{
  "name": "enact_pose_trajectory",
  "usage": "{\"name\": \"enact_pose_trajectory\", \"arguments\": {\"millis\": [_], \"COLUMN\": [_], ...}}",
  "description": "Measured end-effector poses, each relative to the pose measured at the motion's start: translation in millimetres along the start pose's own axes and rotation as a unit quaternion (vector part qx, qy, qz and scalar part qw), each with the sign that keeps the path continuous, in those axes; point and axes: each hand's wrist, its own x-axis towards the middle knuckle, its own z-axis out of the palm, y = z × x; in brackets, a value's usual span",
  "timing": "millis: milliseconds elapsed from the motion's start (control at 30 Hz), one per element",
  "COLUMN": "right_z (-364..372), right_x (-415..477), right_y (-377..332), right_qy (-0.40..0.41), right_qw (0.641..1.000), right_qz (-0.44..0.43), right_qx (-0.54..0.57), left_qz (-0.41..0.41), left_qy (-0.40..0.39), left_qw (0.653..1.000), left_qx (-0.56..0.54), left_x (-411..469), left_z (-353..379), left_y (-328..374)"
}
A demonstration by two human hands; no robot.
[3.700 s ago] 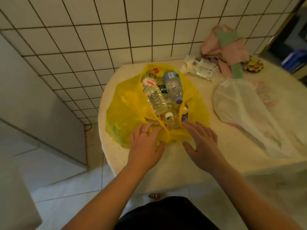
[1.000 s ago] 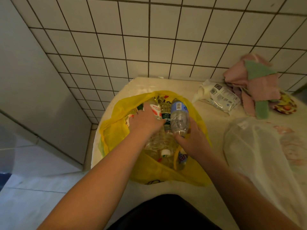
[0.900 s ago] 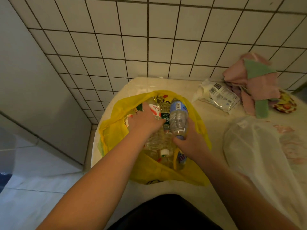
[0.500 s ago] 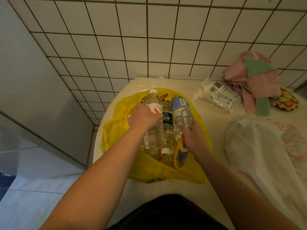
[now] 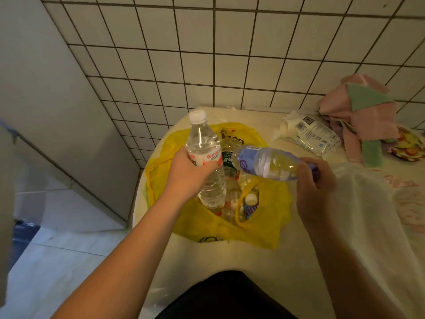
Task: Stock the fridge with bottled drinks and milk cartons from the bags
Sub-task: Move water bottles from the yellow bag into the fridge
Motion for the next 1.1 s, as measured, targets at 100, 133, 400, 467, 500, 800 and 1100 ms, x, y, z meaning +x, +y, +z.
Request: {"name": "enact_pose_trajectory", "arguments": {"millis": [100, 133, 400, 467, 500, 800, 1100], "right_z": [-10.0, -12.4, -26.8, -27.0, -25.2, 2.9, 54.1], "right_x": [4.7, 5.2, -18.2, -28.6, -34.9, -115.0, -266.1], "right_y": [-15.2, -19.7, -56.7, -62.8, -65.4, -85.0, -129.4], "right_qy": [-0.036, -0.051, -0.213, -0.249, -0.267, -0.437, -0.545], "right_qw": [0.997, 0.994, 0.957, 0.945, 0.941, 0.862, 0.796], "right_qz": [-0.054, -0.074, -0.195, -0.21, -0.209, -0.248, -0.248], "right_qx": [-0.045, -0.067, -0.042, -0.02, -0.001, 0.069, 0.085], "left_qz": [0.014, 0.021, 0.007, -0.009, -0.015, -0.068, -0.088], "left_qy": [0.018, 0.021, 0.09, 0.11, 0.118, 0.24, 0.332], "left_qw": [0.999, 0.999, 0.996, 0.994, 0.993, 0.968, 0.939], "left_qx": [-0.026, -0.026, -0.02, -0.014, -0.008, 0.003, 0.004], "left_x": [-27.1, -38.3, -135.1, -160.0, -172.0, -278.2, -395.7], "left_z": [-1.6, -1.8, -7.7, -14.1, -17.9, -61.6, -161.2], "left_y": [0.2, 0.0, -8.0, -13.1, -16.0, -51.4, -100.6]}}
